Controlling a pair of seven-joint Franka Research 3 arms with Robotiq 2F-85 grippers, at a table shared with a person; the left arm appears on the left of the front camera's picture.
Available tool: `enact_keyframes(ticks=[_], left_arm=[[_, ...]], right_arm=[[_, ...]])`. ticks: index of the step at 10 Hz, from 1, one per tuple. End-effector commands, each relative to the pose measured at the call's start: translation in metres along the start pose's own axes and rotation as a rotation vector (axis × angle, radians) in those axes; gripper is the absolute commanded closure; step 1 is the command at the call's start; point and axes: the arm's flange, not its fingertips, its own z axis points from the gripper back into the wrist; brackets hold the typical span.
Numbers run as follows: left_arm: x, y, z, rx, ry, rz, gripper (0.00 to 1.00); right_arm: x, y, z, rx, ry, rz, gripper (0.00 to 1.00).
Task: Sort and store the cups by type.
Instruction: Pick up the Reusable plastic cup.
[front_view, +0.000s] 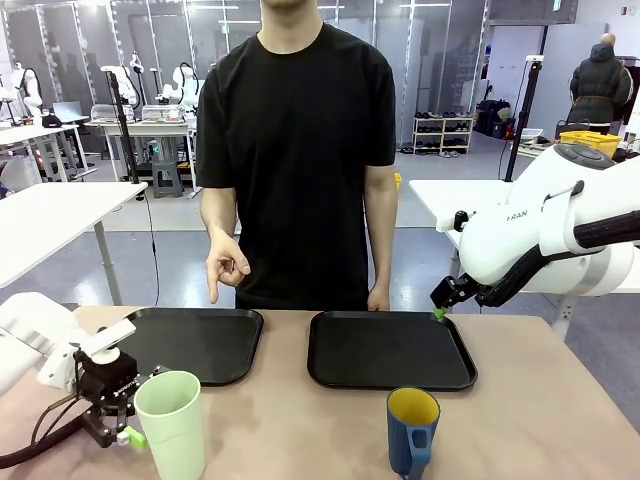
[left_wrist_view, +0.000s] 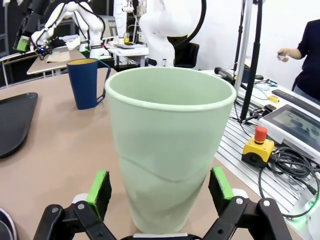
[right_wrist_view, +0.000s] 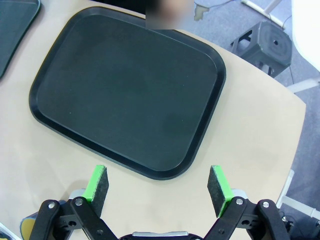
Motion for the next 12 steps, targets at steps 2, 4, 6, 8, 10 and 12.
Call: enact_keyframes(ticks=[2,4,6,8,10,12], left_arm=[[-0.037,-0.016,-0.012,-0.059,-0.003,-0.043,0.00],[-0.037,-0.014,-0.020,-0.073,-0.016,-0.055,0.00],[-0.038,-0.009,-0.028,-0.083,-0.021,-0.059,0.00],[-0.039,-0.006,-0.034,-0.094,-0.027,-0.063,0.00],[-0.039,-0.006,-0.040,-0.113,-0.034,-0.085,0.00],[-0.039,-0.006,-0.043,-0.123,-0.039,-0.092,0.00]], right_arm=[[0.000,-0.002,0.000,0.007,-0.003,-0.001,0.00],[0.000,-0.002,0.000,0.007,-0.003,-0.001,0.00],[0.000,-0.002,0.000,0.007,-0.003,-0.001,0.00],[0.000,-0.002,0.000,0.007,-0.003,-0.001,0.00],[0.000,-0.002,0.000,0.007,-0.003,-0.001,0.00],[0.000,-0.002,0.000,0.007,-0.003,-0.001,0.00]])
